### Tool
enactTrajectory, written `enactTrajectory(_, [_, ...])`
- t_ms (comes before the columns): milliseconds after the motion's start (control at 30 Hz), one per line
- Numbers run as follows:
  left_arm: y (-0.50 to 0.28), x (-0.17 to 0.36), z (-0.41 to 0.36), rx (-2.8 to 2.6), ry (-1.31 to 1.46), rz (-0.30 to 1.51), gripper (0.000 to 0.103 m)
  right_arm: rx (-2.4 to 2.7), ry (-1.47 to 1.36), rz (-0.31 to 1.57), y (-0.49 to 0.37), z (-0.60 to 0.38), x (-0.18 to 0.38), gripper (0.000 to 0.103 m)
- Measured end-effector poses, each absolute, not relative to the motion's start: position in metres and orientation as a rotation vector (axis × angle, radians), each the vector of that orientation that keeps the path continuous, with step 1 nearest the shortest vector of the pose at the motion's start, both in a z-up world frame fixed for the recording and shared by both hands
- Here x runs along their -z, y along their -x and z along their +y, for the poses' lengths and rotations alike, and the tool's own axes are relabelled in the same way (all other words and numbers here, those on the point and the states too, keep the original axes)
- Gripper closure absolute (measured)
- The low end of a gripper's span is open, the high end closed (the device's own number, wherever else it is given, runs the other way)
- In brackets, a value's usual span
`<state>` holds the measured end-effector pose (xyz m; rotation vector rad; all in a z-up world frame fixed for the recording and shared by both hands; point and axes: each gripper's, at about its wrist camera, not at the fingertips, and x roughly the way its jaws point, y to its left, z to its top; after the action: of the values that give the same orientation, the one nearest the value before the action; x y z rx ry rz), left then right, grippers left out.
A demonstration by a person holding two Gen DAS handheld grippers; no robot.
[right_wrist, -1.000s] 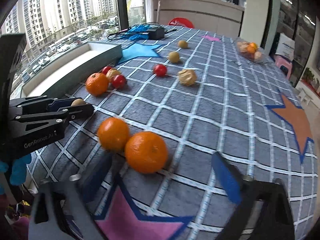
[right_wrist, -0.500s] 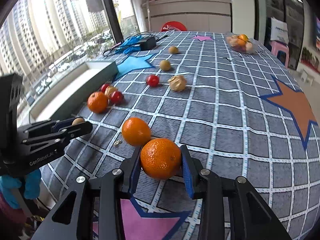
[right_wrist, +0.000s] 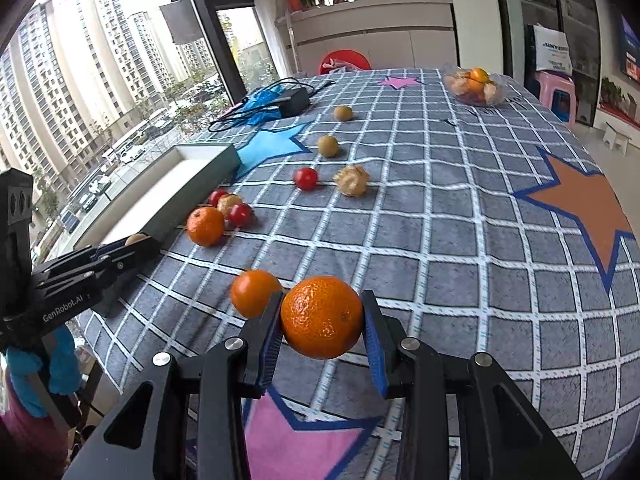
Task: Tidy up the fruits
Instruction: 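Carry the brown fruit with the left gripper while the right gripper carries the orange over the white tray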
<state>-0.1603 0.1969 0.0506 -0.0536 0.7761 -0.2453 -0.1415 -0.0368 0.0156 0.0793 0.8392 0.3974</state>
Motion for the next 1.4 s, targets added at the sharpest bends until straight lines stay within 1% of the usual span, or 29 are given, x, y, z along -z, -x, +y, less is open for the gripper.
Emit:
enactTrajectory(333, [0.155,-0.063,0.251,0.139,0.097,0.730,0.075,-0.491,-0.058,0.834,0.123,0.020,-0.029,0.064])
enactTrajectory(833, [0.147,-0.038,0.331,-0.031,0.168,0.764,0.075,-0.691,0.031,0.861,0.094,0.154,-0.037,0.064])
enactTrajectory(1067, [0.143,-0.027,0.342,-0.050,0.175,0.785,0.075,-0.722,0.060,0.893,0.080,0.189,-0.026,0.064])
enactTrajectory(1300, [0.138,-0.015,0.342,-0.054,0.181,0.814,0.075,-0.716,0.097,0.891,0.079,0.191,-0.024,0.064])
enactTrajectory(1367, [0.141,-0.016,0.341,-0.060,0.170,0.804,0.073,-0.712,0.104,0.888,0.080,0.193,-0.025,0.064])
enactTrajectory(1400, [0.141,-0.016,0.340,-0.054,0.171,0.803,0.069,-0.713,0.105,0.889,0.079,0.194,-0.025,0.062])
